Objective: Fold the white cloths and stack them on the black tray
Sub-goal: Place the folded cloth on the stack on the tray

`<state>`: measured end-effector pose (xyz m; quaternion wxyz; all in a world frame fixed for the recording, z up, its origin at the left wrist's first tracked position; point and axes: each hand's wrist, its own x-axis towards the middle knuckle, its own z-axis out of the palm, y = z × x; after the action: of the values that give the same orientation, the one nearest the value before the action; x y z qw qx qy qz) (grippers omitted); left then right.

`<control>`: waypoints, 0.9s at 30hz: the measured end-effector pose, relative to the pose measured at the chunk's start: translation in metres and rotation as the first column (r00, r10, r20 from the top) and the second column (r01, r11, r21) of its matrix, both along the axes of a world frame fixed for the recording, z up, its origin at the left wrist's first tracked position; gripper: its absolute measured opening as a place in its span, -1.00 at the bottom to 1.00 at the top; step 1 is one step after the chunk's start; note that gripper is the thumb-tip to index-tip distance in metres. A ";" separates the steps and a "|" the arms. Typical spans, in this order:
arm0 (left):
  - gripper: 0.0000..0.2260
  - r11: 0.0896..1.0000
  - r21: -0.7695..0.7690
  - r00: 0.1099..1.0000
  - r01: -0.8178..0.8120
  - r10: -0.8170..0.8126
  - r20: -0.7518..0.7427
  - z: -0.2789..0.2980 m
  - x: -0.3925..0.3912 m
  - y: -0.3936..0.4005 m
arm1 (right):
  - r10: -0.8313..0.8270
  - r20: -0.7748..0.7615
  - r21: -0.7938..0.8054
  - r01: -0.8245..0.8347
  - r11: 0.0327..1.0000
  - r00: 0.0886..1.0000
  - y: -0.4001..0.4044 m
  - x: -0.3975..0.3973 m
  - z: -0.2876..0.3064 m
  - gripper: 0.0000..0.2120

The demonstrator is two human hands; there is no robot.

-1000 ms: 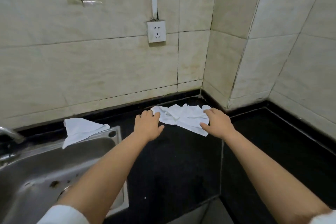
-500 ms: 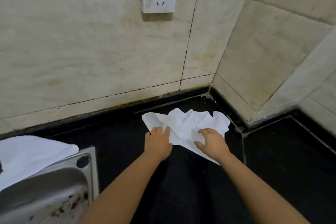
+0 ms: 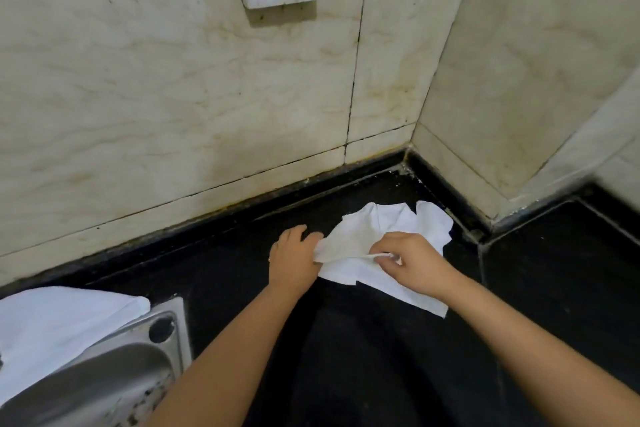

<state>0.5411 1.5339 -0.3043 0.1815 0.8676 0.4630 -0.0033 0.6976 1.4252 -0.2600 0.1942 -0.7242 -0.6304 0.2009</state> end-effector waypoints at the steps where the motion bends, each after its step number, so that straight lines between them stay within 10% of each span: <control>1: -0.69 0.999 0.030 0.999 0.023 -0.024 0.037 0.005 0.005 -0.005 | -0.007 0.001 0.004 0.007 1.000 1.000 -0.013 0.005 0.014 -0.83; 10: -0.78 0.879 0.029 0.825 0.476 -0.457 0.333 0.083 0.052 -0.082 | -0.464 0.043 0.209 0.446 0.870 0.885 -0.166 0.048 0.079 -0.86; 21: -0.76 0.512 0.251 0.366 0.822 -0.811 0.456 0.140 0.176 -0.302 | -0.937 0.106 0.334 0.876 0.348 0.332 -0.450 0.072 0.116 -0.81; 27: -0.76 0.259 0.010 0.252 0.966 -0.947 0.202 0.083 0.173 -0.401 | -0.873 0.189 0.035 0.886 0.463 0.449 -0.575 0.018 0.055 -0.86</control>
<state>0.7143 1.1328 -0.2217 0.2299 0.9549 -0.1758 -0.0669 0.7157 0.8503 -0.2053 0.1872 -0.9667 -0.1723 0.0267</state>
